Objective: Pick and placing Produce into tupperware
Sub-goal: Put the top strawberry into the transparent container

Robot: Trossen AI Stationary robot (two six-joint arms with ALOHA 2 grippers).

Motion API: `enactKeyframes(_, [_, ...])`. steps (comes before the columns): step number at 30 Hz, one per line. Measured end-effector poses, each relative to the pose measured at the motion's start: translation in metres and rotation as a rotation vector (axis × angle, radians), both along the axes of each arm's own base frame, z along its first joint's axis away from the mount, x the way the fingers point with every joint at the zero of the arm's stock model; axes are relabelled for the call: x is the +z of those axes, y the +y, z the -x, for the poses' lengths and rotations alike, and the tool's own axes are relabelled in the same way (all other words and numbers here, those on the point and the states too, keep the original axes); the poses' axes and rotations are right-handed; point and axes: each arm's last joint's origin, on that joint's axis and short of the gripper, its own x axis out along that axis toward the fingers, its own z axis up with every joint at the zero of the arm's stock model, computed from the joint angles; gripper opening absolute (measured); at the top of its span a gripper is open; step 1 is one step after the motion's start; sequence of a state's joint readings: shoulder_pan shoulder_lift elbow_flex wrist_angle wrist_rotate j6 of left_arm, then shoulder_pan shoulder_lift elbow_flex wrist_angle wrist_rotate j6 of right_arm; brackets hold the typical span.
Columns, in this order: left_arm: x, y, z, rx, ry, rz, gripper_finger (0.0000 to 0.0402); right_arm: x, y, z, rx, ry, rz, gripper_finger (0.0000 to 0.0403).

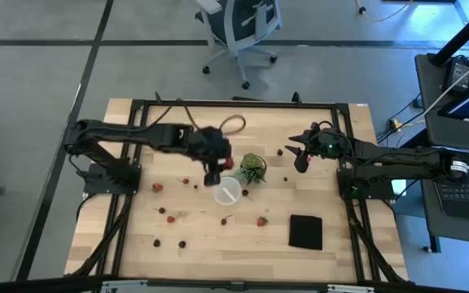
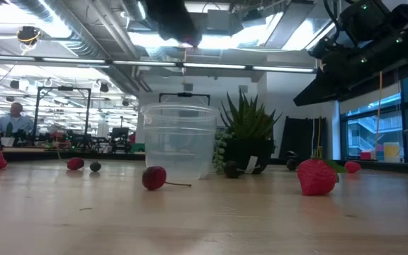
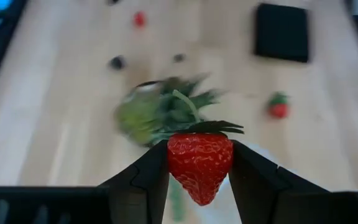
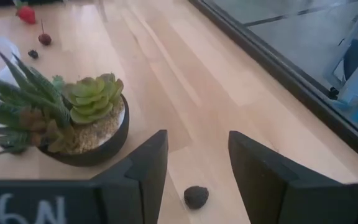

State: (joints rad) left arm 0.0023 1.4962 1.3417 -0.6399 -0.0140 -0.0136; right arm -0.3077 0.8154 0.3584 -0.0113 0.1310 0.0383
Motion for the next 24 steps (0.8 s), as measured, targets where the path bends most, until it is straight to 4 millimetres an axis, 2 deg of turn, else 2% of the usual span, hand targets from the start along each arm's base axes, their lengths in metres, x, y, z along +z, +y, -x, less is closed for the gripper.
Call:
enactKeyframes(3, [-0.007, -0.019, -0.001, -0.016, 0.044, -0.024, 0.0140, 0.000, 0.000, 0.000, -0.021, -0.017, -0.037, 0.0172])
enactKeyframes(12, [-0.035, -0.052, -0.014, -0.029, 0.143, 0.002, 0.0141, 0.000, 0.000, 0.000, -0.074, -0.063, -0.134, 0.0172])
enactKeyframes(24, [-0.067, -0.054, -0.023, -0.024, 0.294, -0.019, 0.0141, -0.001, 0.000, 0.000, -0.075, -0.057, -0.136, 0.0172])
